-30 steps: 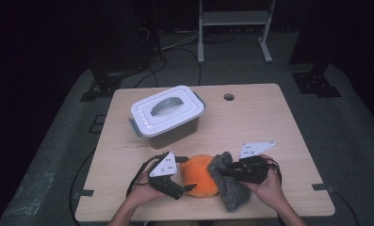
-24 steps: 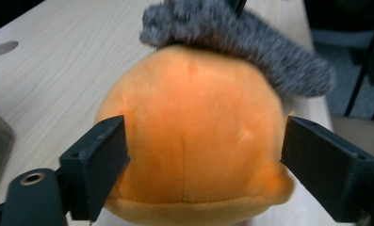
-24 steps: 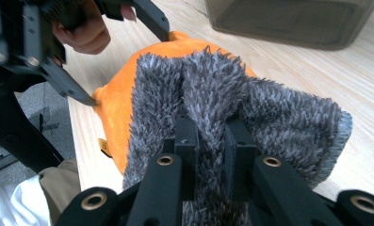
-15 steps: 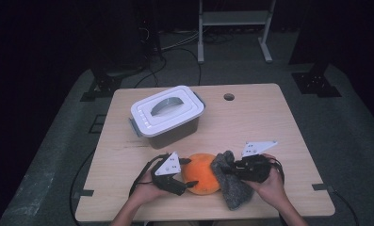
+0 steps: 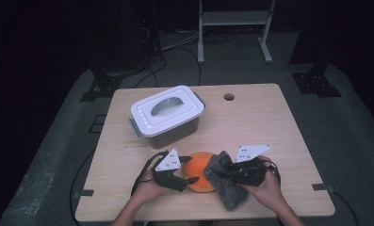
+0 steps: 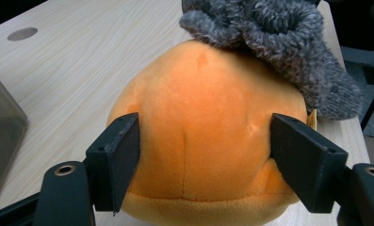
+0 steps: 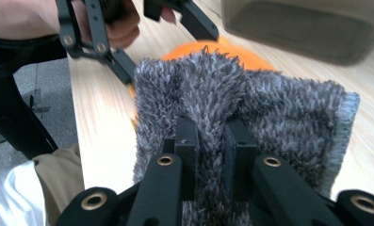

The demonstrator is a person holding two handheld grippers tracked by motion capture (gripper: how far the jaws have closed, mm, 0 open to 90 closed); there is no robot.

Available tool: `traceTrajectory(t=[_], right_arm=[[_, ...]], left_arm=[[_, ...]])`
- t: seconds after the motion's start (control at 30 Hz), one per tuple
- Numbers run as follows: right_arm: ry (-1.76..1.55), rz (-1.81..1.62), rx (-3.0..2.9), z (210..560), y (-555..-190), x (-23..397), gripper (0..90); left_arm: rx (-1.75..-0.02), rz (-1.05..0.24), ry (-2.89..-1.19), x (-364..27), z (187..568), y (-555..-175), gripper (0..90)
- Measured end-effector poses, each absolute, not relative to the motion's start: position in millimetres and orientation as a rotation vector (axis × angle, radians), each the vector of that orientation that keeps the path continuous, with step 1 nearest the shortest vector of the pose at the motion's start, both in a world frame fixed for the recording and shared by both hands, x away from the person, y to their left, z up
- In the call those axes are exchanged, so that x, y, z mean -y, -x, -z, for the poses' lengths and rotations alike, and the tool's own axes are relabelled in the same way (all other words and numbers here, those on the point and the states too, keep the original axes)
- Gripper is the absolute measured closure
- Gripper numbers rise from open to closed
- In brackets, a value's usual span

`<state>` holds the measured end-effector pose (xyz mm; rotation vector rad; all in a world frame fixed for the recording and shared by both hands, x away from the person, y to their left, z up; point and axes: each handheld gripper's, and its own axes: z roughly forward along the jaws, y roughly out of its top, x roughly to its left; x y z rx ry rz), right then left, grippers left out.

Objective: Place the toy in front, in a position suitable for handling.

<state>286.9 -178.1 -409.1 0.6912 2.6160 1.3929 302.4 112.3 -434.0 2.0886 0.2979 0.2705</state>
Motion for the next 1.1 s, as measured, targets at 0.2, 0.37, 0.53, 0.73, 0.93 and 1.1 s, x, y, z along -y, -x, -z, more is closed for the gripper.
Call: traceTrajectory(t=[0.2,0.37,0.53,0.73,0.93,1.1], right_arm=[[-0.77,-1.364,-2.632,420,-289,198,78.1],[-0.806,-1.389,-2.626,420,-290,206,78.0],[-0.789,-1.472,-2.579,409,-293,202,78.0],[-0.784,-1.455,-2.598,412,-301,188,78.0],[-0.775,-1.441,-2.632,416,-295,188,78.0],[-0.755,-1.436,-2.648,414,-288,188,78.0]], left_arm=[[-0.304,-0.256,-2.091,-115,435,-304,25.7],[-0.293,-0.251,-2.1,-116,435,-304,25.5],[-0.266,-0.254,-2.099,-115,436,-302,25.4],[-0.276,-0.243,-2.096,-115,436,-302,22.3],[-0.318,-0.244,-2.08,-112,433,-302,11.9],[-0.277,-0.268,-2.104,-109,434,-298,18.5]])
